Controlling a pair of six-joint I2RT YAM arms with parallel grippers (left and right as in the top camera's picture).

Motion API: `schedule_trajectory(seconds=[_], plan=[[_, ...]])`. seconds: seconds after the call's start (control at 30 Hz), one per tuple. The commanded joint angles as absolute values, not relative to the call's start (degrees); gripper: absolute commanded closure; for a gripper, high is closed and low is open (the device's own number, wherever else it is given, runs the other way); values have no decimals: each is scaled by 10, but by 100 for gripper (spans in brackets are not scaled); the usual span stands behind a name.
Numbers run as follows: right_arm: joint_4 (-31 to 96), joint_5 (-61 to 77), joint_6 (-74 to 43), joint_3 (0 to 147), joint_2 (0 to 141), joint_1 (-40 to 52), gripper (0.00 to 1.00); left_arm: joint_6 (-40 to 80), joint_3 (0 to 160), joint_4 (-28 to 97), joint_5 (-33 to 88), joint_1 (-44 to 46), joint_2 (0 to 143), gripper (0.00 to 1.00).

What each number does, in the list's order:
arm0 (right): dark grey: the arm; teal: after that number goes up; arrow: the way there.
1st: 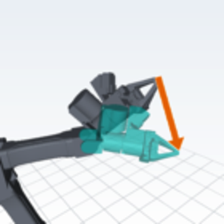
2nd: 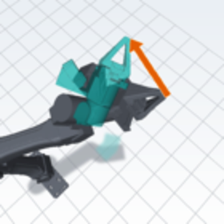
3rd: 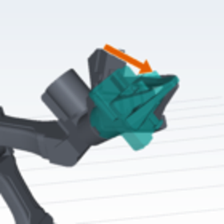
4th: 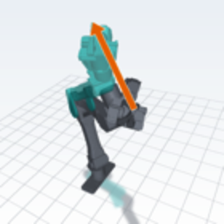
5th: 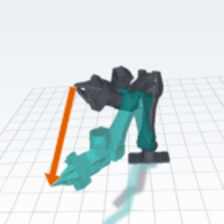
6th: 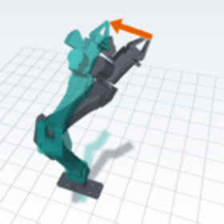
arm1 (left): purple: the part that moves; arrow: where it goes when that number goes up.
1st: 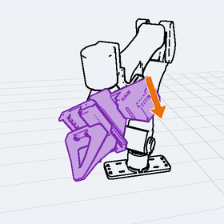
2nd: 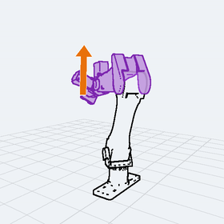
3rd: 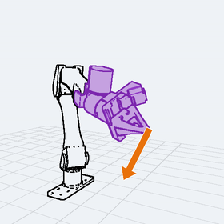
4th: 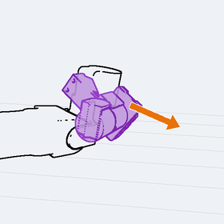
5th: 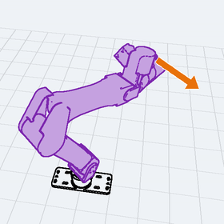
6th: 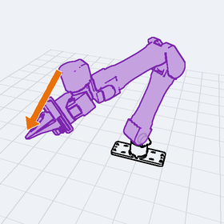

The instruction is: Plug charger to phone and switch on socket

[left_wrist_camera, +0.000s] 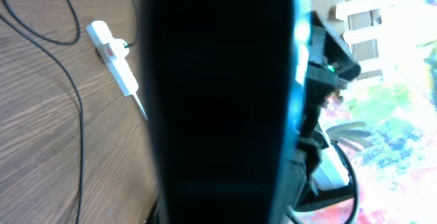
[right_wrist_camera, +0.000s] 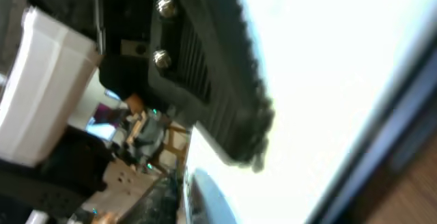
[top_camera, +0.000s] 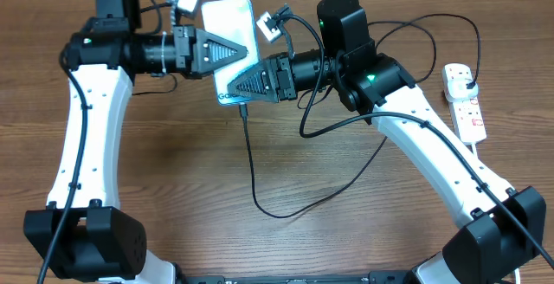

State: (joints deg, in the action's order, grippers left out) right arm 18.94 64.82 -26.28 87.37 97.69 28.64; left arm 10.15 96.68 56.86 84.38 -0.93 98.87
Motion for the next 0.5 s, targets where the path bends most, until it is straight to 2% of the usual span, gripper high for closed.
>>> schedule_trajectory(seconds=[0.0, 0.03, 0.07, 0.1, 0.13, 0.17, 0.2, 0.27, 0.3, 0.4, 0.47], plan=[[182, 650, -257, 884, 974, 288, 83, 90, 971, 562, 834, 0, 974, 95], [182, 649, -258, 884, 974, 288, 84, 90, 971, 559, 828, 0, 974, 93], [184, 645, -258, 884, 974, 287, 89, 90, 971, 559, 821, 0, 974, 92], [187, 643, -258, 884, 974, 287, 96, 90, 971, 559, 807, 0, 974, 86], [187, 643, -258, 884, 974, 287, 96, 90, 971, 559, 796, 0, 974, 78], [187, 643, -258, 884, 974, 288, 96, 90, 971, 558, 773, 0, 974, 60], [188, 641, -258, 884, 974, 287, 96, 90, 971, 558, 748, 0, 974, 48], [193, 634, -257, 884, 974, 287, 96, 90, 971, 557, 709, 0, 974, 39], [216, 602, -257, 884, 974, 287, 96, 90, 971, 554, 679, -1, 974, 33], [296, 509, -249, 884, 976, 284, 95, 95, 971, 544, 616, -13, 974, 22], [350, 456, -226, 884, 981, 280, 96, 99, 971, 536, 580, -27, 974, 5]])
